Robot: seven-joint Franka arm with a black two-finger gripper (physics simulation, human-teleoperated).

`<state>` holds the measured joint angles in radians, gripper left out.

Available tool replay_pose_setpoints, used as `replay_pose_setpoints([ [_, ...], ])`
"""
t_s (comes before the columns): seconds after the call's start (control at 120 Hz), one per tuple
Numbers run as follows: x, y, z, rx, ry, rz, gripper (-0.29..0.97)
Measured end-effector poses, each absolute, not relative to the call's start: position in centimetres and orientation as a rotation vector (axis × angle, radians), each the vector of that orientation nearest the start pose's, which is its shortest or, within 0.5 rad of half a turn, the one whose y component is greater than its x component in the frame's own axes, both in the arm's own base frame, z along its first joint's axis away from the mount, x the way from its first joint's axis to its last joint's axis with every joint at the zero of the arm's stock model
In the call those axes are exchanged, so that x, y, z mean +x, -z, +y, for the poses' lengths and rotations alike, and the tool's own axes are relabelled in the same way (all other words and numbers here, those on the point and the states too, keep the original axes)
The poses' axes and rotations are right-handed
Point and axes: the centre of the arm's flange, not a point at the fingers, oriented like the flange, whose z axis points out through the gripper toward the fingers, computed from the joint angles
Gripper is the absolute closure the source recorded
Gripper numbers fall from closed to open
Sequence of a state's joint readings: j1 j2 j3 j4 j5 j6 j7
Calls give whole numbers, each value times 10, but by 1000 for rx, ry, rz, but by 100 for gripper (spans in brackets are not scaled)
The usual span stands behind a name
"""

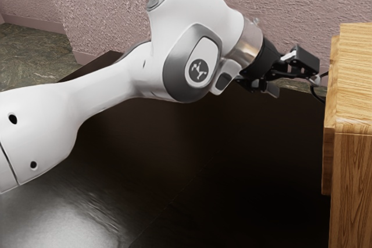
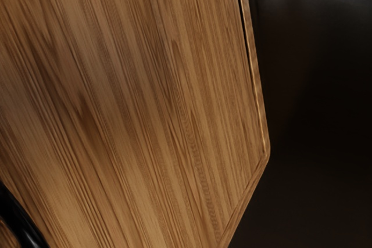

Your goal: Pull the drawer handle with one arm to open the drawer

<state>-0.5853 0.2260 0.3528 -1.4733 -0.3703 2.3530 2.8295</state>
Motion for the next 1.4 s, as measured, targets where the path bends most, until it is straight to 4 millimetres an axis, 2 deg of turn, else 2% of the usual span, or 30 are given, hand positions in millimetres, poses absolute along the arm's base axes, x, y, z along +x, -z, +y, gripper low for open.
replay_pose_setpoints([
  [0.633, 628, -632, -146, -344, 591, 2514, 0],
  [0.858, 620, -635, -129, -370, 599, 2510, 8],
  [0.992, 615, -635, -119, -376, 581, 2512, 4],
  [1.2, 599, -634, -132, -337, 592, 2535, 2],
  [1.4, 594, -633, -108, -378, 586, 2531, 0],
])
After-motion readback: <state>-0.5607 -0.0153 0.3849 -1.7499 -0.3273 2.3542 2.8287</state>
